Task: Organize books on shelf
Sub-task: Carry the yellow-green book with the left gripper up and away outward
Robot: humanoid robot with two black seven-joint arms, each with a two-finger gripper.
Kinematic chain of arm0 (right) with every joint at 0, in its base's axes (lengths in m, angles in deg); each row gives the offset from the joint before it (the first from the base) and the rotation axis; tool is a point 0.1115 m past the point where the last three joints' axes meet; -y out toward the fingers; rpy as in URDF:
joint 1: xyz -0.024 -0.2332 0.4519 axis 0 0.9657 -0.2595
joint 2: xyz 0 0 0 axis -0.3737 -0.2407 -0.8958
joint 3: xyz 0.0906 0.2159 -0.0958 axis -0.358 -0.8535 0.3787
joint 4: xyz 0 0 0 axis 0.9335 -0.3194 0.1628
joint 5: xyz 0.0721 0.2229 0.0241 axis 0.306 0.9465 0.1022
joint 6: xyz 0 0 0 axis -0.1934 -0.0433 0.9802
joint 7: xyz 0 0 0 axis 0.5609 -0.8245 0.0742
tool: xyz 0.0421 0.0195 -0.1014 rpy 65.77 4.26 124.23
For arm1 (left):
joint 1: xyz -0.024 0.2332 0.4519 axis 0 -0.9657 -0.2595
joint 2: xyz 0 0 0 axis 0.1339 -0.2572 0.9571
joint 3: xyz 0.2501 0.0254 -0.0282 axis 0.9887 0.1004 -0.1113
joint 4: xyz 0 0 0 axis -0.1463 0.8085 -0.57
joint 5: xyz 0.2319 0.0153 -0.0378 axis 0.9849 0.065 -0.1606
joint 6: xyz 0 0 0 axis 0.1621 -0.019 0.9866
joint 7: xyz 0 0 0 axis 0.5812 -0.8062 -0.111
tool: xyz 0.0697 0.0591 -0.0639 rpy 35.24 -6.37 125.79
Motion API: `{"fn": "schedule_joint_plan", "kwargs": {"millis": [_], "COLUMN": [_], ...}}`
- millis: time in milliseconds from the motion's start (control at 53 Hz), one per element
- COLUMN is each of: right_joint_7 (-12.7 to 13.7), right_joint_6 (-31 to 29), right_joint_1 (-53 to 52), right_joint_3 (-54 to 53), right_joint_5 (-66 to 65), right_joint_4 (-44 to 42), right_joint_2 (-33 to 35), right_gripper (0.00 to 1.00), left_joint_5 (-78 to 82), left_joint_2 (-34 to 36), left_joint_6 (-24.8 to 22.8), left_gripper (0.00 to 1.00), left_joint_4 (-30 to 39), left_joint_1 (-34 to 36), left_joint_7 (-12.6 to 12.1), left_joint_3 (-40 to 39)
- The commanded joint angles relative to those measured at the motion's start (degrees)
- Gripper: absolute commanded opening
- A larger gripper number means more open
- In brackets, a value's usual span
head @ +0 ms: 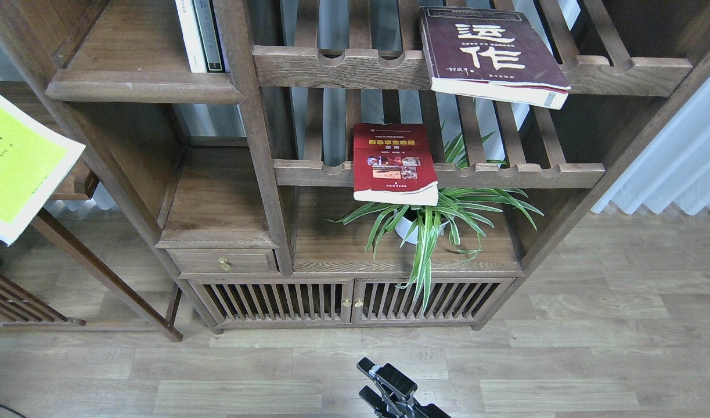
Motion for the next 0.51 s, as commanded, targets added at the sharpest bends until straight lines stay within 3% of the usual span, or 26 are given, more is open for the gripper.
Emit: {"fn": "schedule_joint_plan", "kwargs": {"millis": [0, 132, 151, 226, 490], "right_joint_7": [0.00, 0.00, 0.00, 0.00, 0.00], "right_joint_6": [0.00, 0.00, 0.00, 0.00, 0.00], "right_joint_1": [0.04, -0.05, -0.13, -0.13, 0.13], "right_joint_3": [0.00, 0.00, 0.09, 0.09, 0.00], "right_joint_5": [0.00, 0.00, 0.00, -0.09, 0.00], "right_joint_4": [-0.02, -0.02, -0.02, -0.02, 0.07], "right_joint_2": [0.00, 0.00, 0.00, 0.00, 0.00], "right_gripper": [0.84, 0.84, 0.84, 0.84, 0.84], "left_joint_5": [0.17, 0.34, 0.34, 0.34, 0.43], "left_joint_2": [0.76, 1.02, 1.02, 1.03, 1.90], "left_joint_6": [0.00, 0.00, 0.00, 0.00, 0.00], "left_gripper": [0.04, 0.04, 0.04, 0.05, 0.05], "left_joint_4": [-0.04, -0.04, -0.04, -0.04, -0.04], "left_joint_1": [3.06, 7.10, 9.80, 12.89, 23.10], "left_joint_7": [-0.72, -1.77, -3.77, -5.37, -6.43], "left_joint_3": [-0.01, -0.01, 0.08, 1.22, 5.18]}}
